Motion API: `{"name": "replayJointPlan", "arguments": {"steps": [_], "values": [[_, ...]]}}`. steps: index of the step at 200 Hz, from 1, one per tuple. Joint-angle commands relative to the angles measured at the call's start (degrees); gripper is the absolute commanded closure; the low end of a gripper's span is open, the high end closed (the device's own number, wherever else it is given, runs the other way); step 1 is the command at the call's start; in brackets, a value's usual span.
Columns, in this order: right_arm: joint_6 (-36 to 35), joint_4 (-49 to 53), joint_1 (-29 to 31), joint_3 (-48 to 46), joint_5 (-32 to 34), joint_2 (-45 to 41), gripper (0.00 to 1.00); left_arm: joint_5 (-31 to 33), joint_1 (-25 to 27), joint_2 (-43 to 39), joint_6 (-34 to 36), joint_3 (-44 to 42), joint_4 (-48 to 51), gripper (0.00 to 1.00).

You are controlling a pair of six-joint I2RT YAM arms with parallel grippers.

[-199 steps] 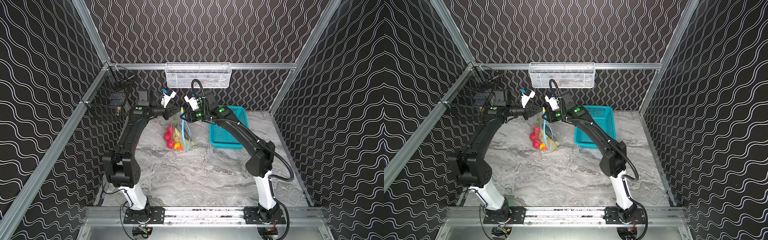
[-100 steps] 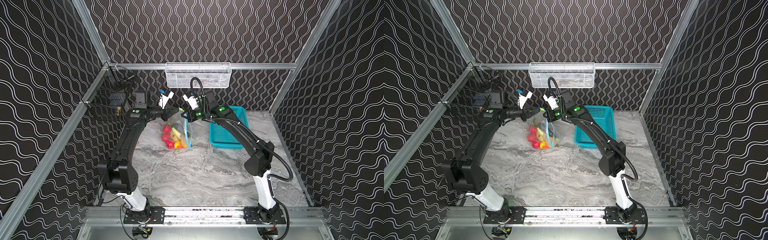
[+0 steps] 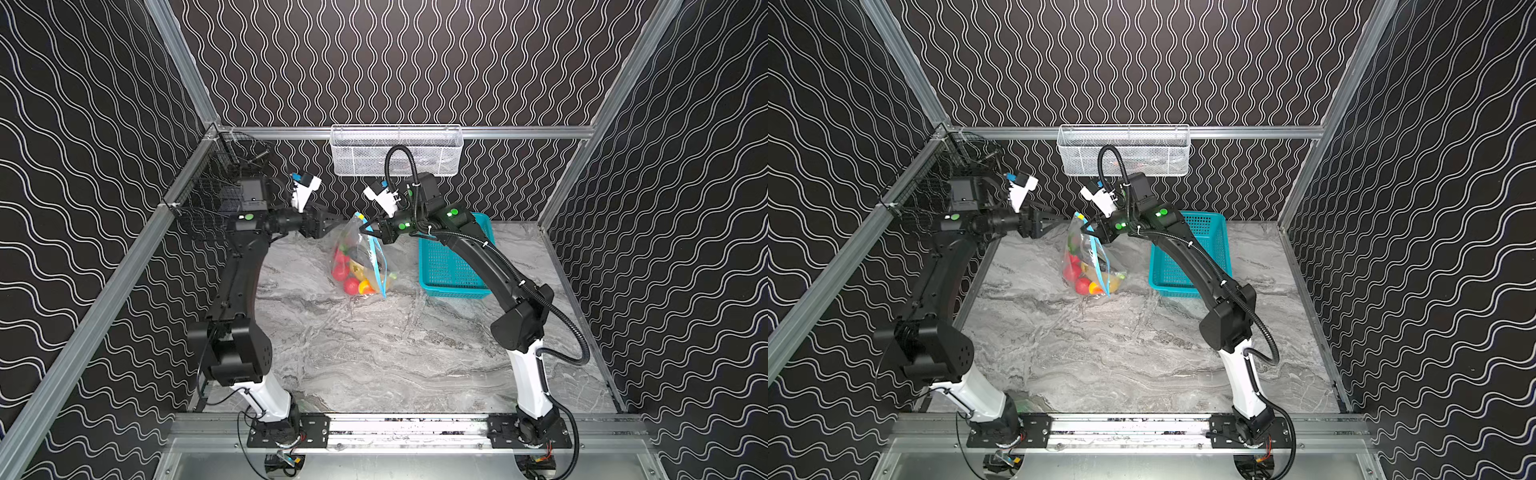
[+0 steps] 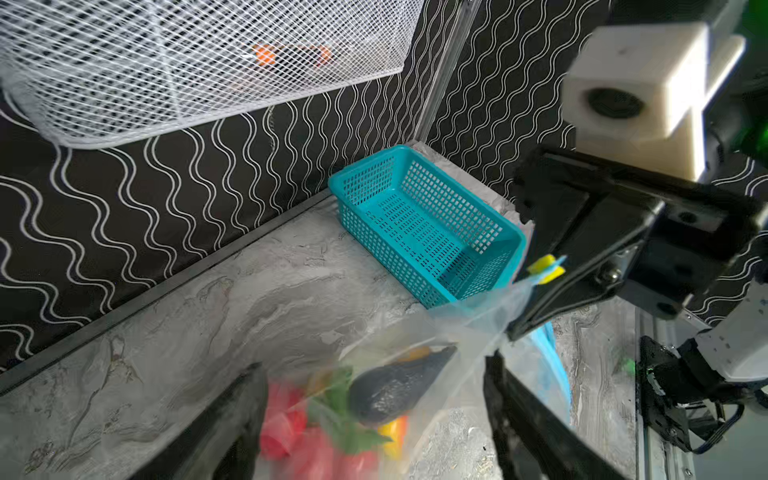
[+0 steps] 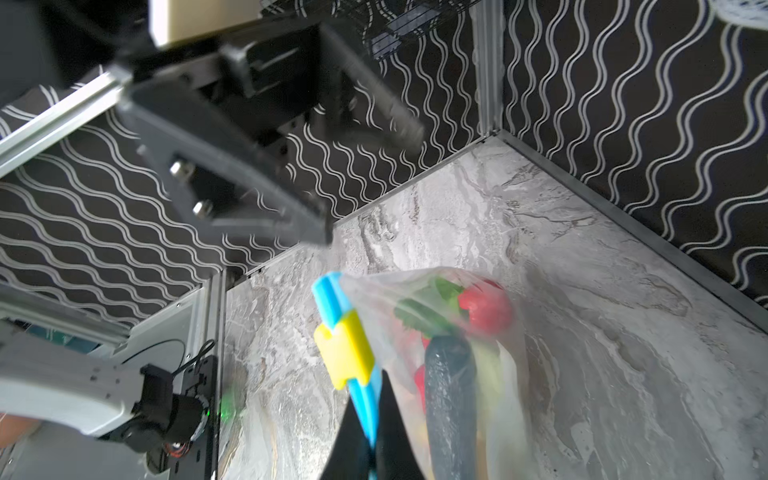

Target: Place the food in the zip-top bag and seal the zipper

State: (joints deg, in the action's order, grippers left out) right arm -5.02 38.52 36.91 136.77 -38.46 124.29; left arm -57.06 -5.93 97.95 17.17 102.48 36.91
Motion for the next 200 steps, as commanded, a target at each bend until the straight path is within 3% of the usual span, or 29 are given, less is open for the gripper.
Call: {"name": "replayJointPlan", "arguments": {"steps": [1, 26, 73, 114, 200], "values": [[-3.10, 0.33, -0.06, -1.28, -3.95, -1.24, 1.00, -8.88, -1.22, 2.11, 9.00, 3.92, 5.82, 0.05], [-3.55, 0.74, -0.17, -1.69, -4.73, -1.12, 1.00, -12.71, -1.19, 5.60, 23.62, 10.22, 18.53, 0.01], [-3.44, 0.70, -0.21, -1.72, -7.07, 0.15, 1.00, -14.80, -0.80, 5.91, 38.71, 10.96, 28.12, 0.02], [-2.55, -0.24, -0.25, -1.63, -8.76, 0.74, 1.00, -11.93, 1.49, 4.20, 41.81, 7.28, 27.89, 0.11], [-2.19, -0.83, -0.25, -3.08, -10.48, 0.43, 1.00, -12.41, 4.21, 5.32, 37.75, 7.11, 24.53, 0.34]]}}
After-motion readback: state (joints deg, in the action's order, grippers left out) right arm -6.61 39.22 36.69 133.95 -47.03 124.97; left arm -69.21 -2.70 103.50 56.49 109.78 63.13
